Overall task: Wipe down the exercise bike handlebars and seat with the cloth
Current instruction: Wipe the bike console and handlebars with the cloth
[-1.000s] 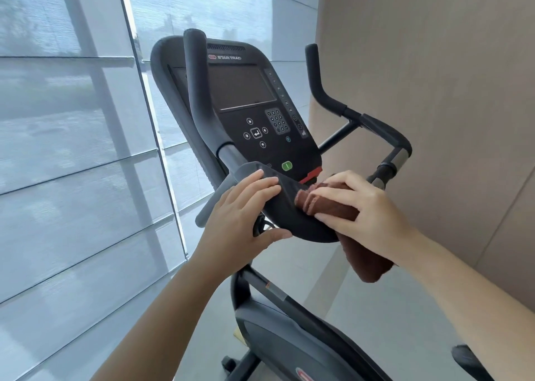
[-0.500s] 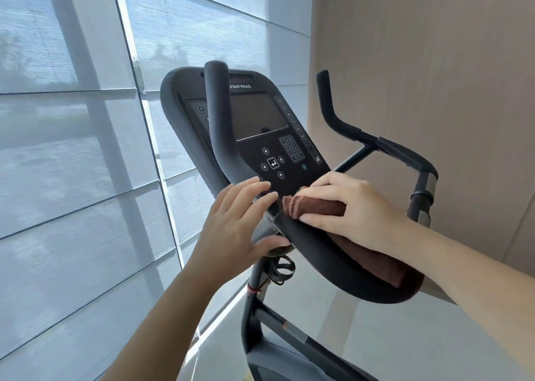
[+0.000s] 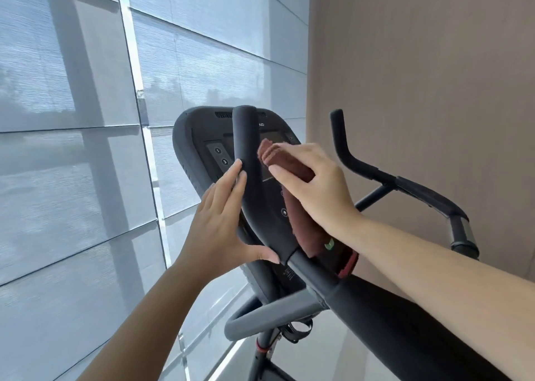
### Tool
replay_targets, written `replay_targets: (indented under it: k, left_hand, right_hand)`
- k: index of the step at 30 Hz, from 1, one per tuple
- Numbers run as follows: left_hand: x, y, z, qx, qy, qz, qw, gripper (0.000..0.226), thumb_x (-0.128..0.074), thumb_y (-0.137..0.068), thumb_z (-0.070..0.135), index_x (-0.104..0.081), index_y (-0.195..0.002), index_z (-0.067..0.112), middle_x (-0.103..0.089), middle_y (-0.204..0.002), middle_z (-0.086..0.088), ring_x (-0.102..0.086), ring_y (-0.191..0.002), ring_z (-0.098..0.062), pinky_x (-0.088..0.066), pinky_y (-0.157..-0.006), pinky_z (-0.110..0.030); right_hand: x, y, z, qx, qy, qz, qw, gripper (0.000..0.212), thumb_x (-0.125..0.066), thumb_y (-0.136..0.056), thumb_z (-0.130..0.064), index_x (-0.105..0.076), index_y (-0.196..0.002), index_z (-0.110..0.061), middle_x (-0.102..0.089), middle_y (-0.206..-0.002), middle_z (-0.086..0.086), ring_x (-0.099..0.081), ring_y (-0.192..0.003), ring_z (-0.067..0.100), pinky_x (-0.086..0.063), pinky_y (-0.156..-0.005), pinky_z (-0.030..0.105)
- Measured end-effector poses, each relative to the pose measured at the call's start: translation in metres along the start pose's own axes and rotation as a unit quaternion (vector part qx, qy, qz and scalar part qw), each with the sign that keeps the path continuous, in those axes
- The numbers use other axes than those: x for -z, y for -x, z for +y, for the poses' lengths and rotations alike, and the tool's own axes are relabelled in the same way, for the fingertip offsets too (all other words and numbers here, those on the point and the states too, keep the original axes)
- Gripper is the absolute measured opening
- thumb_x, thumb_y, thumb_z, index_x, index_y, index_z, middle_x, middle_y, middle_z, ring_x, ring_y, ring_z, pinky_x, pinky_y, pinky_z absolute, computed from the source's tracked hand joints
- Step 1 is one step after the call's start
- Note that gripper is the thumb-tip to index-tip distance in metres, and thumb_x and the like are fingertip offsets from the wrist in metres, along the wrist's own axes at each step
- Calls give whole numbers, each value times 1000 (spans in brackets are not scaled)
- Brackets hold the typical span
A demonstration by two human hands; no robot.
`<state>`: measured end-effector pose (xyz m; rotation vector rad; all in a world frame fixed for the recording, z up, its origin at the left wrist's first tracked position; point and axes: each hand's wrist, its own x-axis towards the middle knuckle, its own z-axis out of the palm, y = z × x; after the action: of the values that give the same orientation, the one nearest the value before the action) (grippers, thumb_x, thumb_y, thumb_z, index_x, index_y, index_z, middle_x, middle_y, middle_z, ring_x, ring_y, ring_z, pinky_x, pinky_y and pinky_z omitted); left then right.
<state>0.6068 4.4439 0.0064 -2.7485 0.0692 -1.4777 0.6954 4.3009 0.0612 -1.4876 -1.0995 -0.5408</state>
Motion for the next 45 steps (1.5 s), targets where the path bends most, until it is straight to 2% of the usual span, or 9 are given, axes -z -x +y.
replay_targets:
  k: [6,13,15,22,29,32,35,40,45]
  left_hand:
    - [2,-4,-6,-3,21,-17,1000,122,-42,-61,87,-24,-141,-4,-18,-151,-13,-16,-136,-9,-10,-111,-16]
    - [-7,-1,-11,13,85,7,996,125,-60,-53,77,-24,-142,-3,-18,-153,-10,-21,-140,-16,-27,-109,-33]
    - [-6,-2,-11,15,89,5,996,124,-59,-54,78,-25,-141,-3,-18,-153,-10,-21,-140,-16,-26,-110,-32]
    - [-3,-2,-7,18,91,6,996,124,-61,-52,76,-27,-140,-5,-20,-152,-11,-23,-139,-16,-26,-110,-34]
    - [-11,-1,-11,15,152,38,988,123,-69,-48,69,-30,-139,-5,-23,-150,-11,-24,-139,-19,-27,-111,-34]
    - [-16,-1,-14,9,182,49,982,124,-71,-46,66,-30,-137,-8,-24,-149,-16,-23,-139,-21,-24,-112,-31]
    - [-21,-3,-16,4,214,59,975,124,-74,-44,63,-32,-135,-11,-25,-147,-19,-24,-139,-21,-25,-111,-33]
    - [-24,-4,-21,-5,267,68,961,119,-74,-48,61,-32,-135,-9,-27,-147,-14,-26,-138,-21,-29,-110,-39]
    - [-24,-4,-38,0,310,52,949,107,-76,-54,53,-36,-135,-5,-33,-144,-13,-30,-136,-17,-28,-108,-24]
  right_hand:
    - [-34,-44,-2,63,-7,28,998,34,-69,-81,-18,-64,-115,-17,-53,-103,3,-51,-96,-4,-35,-92,7]
    - [22,8,12,6,57,-346,936,31,-73,-77,-24,-65,-103,-39,-56,-99,-4,-53,-95,-2,-34,-87,7]
    - [27,11,10,54,74,-322,942,33,-72,-75,-29,-64,-105,-40,-56,-101,-6,-53,-98,-1,-34,-90,7]
    - [-11,-54,4,54,-6,3,998,34,-69,-80,-19,-63,-114,-25,-55,-105,1,-50,-96,-10,-34,-90,5]
    - [16,0,13,-28,21,-313,949,37,-73,-65,-38,-66,-101,-45,-58,-92,-5,-58,-87,-1,-38,-81,9]
    - [38,16,11,-39,46,-371,927,35,-65,-62,-48,-66,-97,-48,-57,-91,-12,-59,-87,2,-38,-80,8]
    - [33,14,3,-2,81,-320,944,37,-64,-66,-48,-69,-101,-38,-57,-97,-13,-58,-96,4,-39,-87,11]
    - [-16,-35,-7,58,79,-2,995,36,-69,-77,-29,-60,-112,-33,-56,-103,-4,-55,-97,-1,-36,-89,7]
    - [-30,-26,-5,25,87,-33,995,41,-68,-77,-24,-58,-116,-33,-51,-98,-8,-52,-97,-3,-34,-91,7]
